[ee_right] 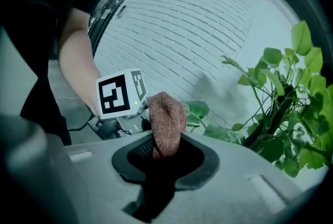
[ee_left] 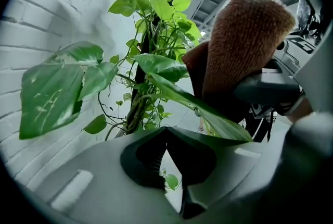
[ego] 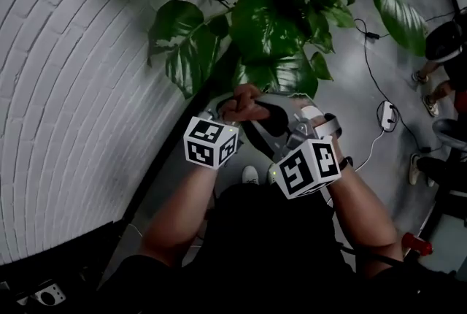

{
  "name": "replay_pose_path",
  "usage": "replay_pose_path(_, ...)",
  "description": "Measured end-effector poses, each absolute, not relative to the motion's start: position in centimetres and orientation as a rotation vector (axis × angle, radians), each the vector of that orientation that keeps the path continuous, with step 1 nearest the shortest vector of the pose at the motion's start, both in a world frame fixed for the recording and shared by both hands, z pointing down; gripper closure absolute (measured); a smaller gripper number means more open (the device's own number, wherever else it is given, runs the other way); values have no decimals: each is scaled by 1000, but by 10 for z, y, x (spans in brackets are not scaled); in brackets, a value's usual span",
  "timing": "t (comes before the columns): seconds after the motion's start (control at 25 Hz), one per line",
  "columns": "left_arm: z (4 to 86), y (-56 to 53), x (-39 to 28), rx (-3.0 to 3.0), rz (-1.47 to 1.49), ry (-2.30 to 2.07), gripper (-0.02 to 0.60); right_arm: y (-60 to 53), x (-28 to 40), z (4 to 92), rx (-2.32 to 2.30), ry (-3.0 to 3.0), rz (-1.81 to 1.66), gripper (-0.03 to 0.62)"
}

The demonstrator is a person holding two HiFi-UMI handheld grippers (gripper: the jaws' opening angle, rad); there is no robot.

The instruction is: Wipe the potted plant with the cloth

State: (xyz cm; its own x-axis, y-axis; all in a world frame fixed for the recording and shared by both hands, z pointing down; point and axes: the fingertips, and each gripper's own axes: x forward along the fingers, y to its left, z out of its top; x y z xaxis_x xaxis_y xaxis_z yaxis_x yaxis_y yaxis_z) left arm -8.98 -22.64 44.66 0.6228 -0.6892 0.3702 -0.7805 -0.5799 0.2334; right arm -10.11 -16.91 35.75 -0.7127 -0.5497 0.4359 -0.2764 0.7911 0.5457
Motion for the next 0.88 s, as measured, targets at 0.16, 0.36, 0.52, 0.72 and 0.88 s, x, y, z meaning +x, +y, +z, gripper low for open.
replay_pose_path(0.16, 443, -221, -94, 2501, 356, -1158, 565, -174, -99, 362, 664, -2372, -566, 536)
replay_pose_path(0.36, 442, -214, -101, 2492, 415, -1185, 565, -182, -87, 369, 695, -2389, -497, 536)
replay_pose_path(0.52, 442, -215, -105, 2431, 412, -1252, 565, -185, -74, 374, 682, -2387, -485, 536)
replay_pose_path(0.72, 446, -211, -105, 2364, 425, -1314, 565, -185, -56, 384, 643, -2404, -453, 536)
replay_pose_path(0.88, 452, -206, -106, 2320, 428, -1356, 565, -189, -40, 399, 628, -2410, -424, 536)
